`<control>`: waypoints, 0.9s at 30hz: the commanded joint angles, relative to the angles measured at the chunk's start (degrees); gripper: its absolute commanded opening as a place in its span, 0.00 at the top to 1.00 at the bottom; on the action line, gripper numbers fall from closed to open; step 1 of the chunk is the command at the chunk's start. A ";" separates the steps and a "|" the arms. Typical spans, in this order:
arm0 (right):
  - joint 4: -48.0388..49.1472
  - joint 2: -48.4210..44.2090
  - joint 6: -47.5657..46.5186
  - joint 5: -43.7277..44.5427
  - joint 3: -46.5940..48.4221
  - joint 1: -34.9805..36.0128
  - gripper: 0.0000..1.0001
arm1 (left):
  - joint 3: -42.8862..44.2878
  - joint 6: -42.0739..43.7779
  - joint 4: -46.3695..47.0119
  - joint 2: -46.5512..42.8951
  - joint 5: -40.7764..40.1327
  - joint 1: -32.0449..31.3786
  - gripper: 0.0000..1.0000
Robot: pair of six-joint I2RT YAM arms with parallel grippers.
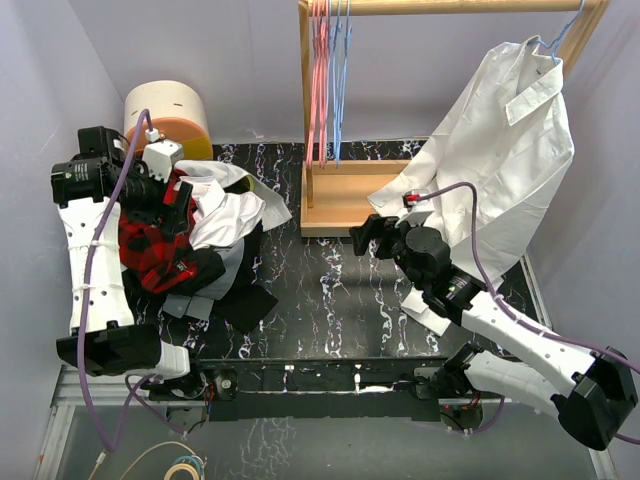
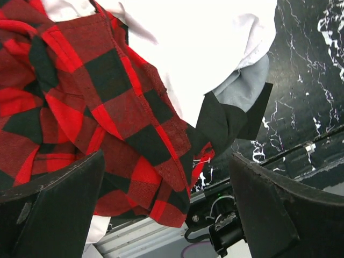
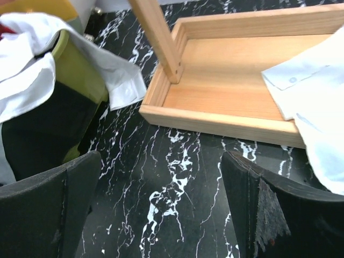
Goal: Place the shirt on the hanger
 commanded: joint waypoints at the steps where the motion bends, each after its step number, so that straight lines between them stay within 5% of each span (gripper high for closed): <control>1: 3.28 2.40 -2.30 -7.95 4.10 -0.14 0.02 | -1.92 2.96 -3.49 0.46 1.26 -1.26 0.03; 6: 3.74 3.99 -2.53 -11.14 4.25 -0.09 0.02 | -7.71 0.76 0.00 0.77 -3.14 -4.50 0.04; 12: 4.53 3.95 -3.90 -13.85 3.61 -0.08 0.02 | -16.48 -2.04 4.30 1.48 -13.87 -9.55 0.17; 19: 7.86 4.83 -4.80 -23.61 2.59 -0.08 0.02 | -16.89 -3.68 4.57 0.37 -16.64 -11.28 0.46; 23: 8.22 4.94 -4.82 -25.78 2.73 -0.09 0.01 | -13.19 -4.32 1.73 0.12 -16.34 -11.77 0.95; 27: 9.66 5.23 -5.13 -32.60 2.96 0.07 0.02 | -3.41 -2.89 -3.32 -0.05 -16.40 -12.25 1.00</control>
